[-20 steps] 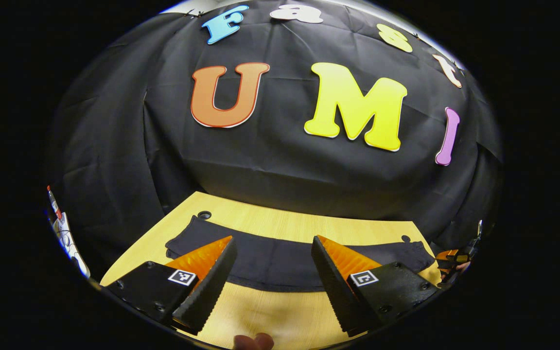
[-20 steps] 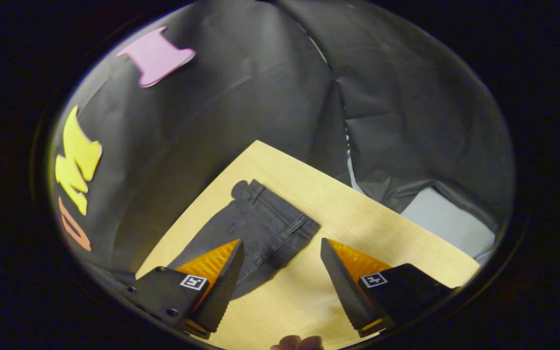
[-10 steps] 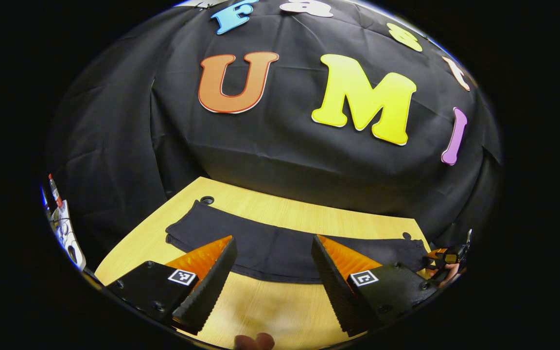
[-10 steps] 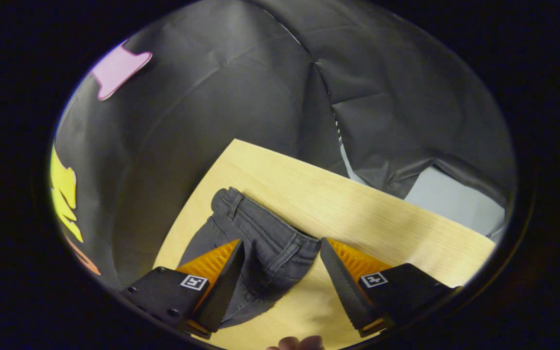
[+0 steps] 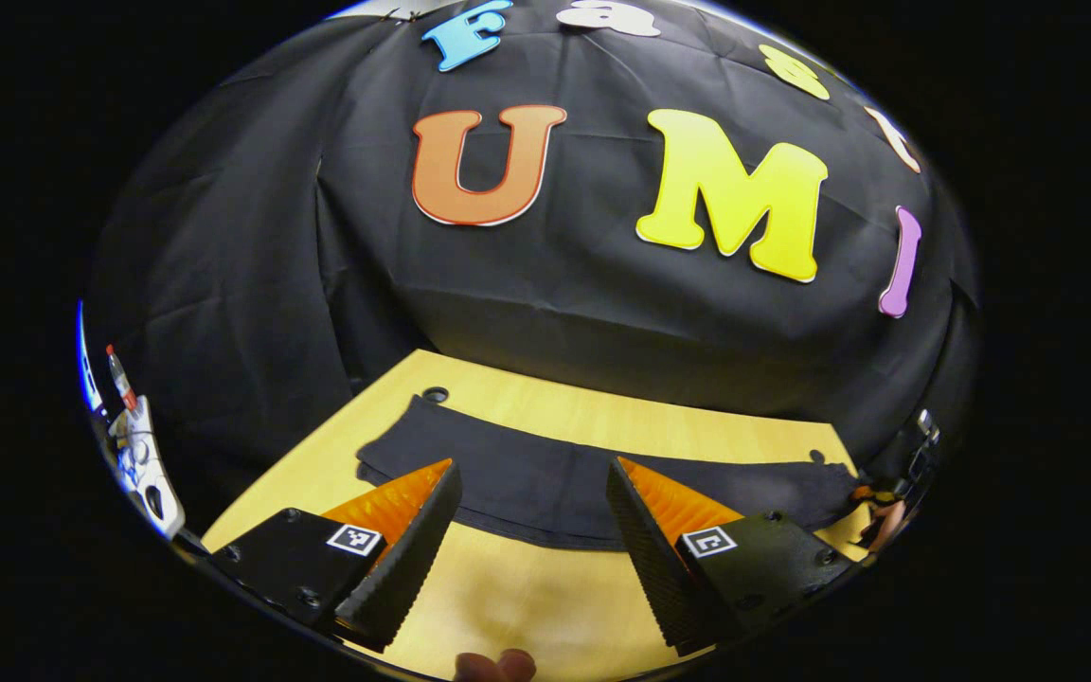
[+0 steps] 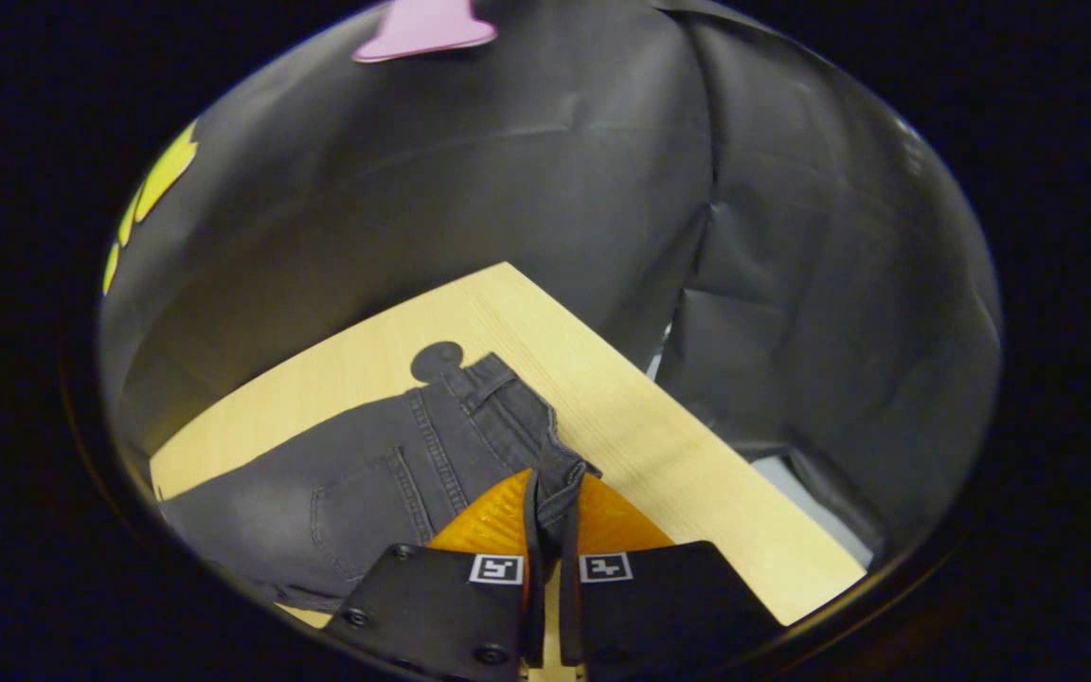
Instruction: Grasp the waist and the cuffs of the jeans and fold them to make the two legs overlap; first hold the waist and fold one-third of the jeans toward the cuffs, then hold the cuffs and fold the remaining one-third in the same direction to finish folding.
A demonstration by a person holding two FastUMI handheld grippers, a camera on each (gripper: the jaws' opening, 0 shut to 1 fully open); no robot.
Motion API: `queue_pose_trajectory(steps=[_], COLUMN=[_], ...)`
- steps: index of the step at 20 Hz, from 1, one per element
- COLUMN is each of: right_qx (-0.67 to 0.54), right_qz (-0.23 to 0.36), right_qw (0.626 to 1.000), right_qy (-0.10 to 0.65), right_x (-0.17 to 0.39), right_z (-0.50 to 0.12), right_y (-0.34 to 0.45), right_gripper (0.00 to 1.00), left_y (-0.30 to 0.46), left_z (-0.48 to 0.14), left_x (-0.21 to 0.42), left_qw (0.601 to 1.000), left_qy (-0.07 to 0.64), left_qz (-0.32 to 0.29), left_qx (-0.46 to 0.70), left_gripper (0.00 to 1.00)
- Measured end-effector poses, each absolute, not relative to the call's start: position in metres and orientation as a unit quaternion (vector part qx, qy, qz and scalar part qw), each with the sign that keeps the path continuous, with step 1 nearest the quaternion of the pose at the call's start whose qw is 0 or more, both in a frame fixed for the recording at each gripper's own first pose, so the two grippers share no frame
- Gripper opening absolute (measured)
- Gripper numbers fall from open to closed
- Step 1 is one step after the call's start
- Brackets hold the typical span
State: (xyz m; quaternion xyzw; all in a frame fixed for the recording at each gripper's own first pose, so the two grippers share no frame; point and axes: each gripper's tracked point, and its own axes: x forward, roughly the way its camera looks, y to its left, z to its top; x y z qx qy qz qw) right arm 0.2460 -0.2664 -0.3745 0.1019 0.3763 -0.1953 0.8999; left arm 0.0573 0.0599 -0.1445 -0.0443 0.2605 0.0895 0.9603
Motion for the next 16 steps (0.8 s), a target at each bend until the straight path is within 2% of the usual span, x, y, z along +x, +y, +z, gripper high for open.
queue_pose_trajectory(steps=[8,9,10,12,16], right_qx=[-0.023,-0.045,-0.064,-0.087,-0.092], right_qz=[-0.098,-0.072,-0.046,0.012,0.124], right_qw=[0.953,0.959,0.963,0.969,0.961], right_qy=[0.286,0.271,0.257,0.232,0.228], right_x=[0.245,0.245,0.236,0.217,0.179], right_z=[-0.284,-0.268,-0.248,-0.208,-0.148], right_y=[-0.214,-0.195,-0.181,-0.145,-0.087], right_gripper=[0.09,0.11,0.07,0.07,0.06], left_y=[0.113,0.122,0.129,0.147,0.183], left_z=[-0.156,-0.154,-0.15,-0.141,-0.136], left_x=[0.04,0.039,0.04,0.039,0.032], left_qw=[0.96,0.963,0.966,0.971,0.973], left_qy=[0.246,0.237,0.225,0.2,0.172], left_qz=[0.123,0.128,0.128,0.133,0.152], left_qx=[-0.047,-0.032,-0.016,0.006,0.009], left_gripper=[0.99,0.99,0.99,0.99,0.99])
